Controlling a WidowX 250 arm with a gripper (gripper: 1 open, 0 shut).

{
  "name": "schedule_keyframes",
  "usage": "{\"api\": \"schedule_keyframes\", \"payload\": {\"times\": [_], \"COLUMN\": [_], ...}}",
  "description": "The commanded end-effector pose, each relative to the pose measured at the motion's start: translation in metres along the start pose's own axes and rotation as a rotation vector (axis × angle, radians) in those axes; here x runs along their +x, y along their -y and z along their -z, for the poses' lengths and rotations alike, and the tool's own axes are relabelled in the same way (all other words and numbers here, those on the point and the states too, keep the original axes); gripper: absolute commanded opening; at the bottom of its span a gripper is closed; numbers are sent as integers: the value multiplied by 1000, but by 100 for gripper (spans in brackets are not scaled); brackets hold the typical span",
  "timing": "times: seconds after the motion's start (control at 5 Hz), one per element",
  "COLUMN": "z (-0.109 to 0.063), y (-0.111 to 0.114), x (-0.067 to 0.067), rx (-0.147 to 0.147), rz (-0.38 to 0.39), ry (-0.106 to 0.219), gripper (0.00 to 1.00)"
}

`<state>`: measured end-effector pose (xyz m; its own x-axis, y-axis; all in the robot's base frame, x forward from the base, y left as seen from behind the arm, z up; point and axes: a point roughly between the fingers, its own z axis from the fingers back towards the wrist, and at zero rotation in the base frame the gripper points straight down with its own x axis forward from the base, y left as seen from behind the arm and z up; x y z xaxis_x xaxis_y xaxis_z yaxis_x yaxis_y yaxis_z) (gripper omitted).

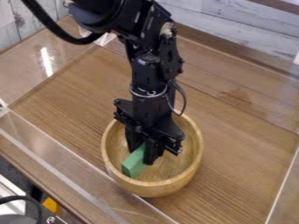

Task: Remove the green block from inside the brown bowl and put it on the table

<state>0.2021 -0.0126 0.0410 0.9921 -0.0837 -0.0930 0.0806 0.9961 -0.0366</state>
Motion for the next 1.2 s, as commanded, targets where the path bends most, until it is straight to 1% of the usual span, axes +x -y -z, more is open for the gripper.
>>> {"api": "schedule_keyframes", "payload": {"times": [0.0, 0.4, 0.8, 1.0], "z": [-10, -27, -68, -87], "y": [-3, -4, -2, -2], "x": [3, 4, 14, 19], "rx": [-11, -34, -57, -68], "rz": [-12, -17, -14, -15], "ry": [27, 52, 140, 179], "gripper": [0, 0, 0, 0]}}
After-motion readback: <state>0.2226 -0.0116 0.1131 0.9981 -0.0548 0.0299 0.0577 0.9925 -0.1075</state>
